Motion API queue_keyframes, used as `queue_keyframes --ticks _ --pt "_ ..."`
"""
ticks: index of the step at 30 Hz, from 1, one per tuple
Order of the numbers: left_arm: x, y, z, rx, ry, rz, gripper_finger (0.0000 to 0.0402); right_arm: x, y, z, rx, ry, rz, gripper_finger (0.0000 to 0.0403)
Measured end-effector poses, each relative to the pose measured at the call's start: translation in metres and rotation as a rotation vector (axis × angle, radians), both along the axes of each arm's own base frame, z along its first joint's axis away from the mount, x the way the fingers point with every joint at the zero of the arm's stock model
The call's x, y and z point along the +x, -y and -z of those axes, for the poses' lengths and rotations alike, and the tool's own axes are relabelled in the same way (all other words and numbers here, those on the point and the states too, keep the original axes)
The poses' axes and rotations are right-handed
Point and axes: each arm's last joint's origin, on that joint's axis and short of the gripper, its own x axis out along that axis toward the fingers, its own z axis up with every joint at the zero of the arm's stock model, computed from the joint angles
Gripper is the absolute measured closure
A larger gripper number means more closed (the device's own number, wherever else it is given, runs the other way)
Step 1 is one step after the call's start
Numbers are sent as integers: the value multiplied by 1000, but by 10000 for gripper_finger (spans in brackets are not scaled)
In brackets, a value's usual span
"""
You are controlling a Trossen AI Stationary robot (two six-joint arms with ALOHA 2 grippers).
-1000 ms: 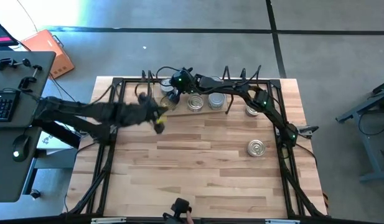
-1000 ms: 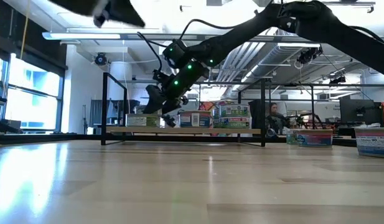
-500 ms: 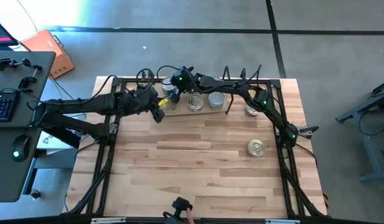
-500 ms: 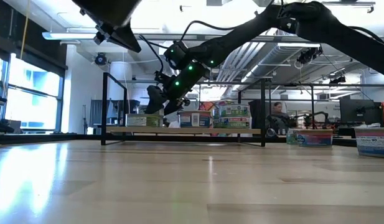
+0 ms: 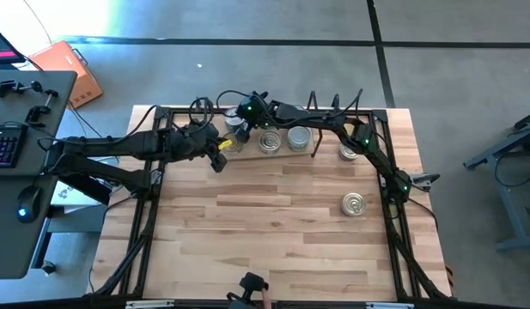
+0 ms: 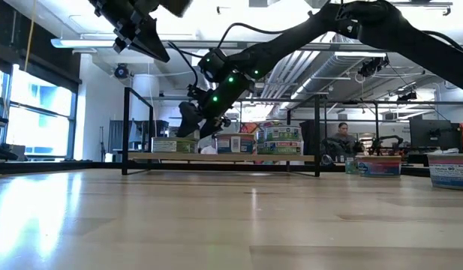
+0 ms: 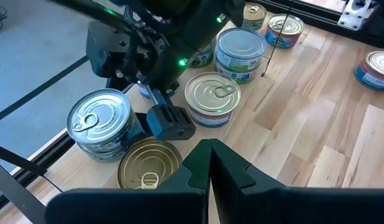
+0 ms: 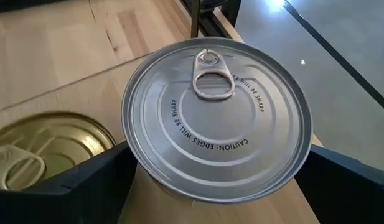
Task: Stack canned seafood by type on shelf
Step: Stack the green tuna can on top of the green tuna can on the shelf, then stack the blue-pink tuna can on top of the blue-pink tuna can on the shelf
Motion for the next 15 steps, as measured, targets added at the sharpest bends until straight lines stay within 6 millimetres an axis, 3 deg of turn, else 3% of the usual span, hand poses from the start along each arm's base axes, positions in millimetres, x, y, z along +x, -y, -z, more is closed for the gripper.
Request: queue_keyframes --ticks 15 --pt "0 0 0 1 -1 -1 401 0 -2 0 -26 -26 -53 16"
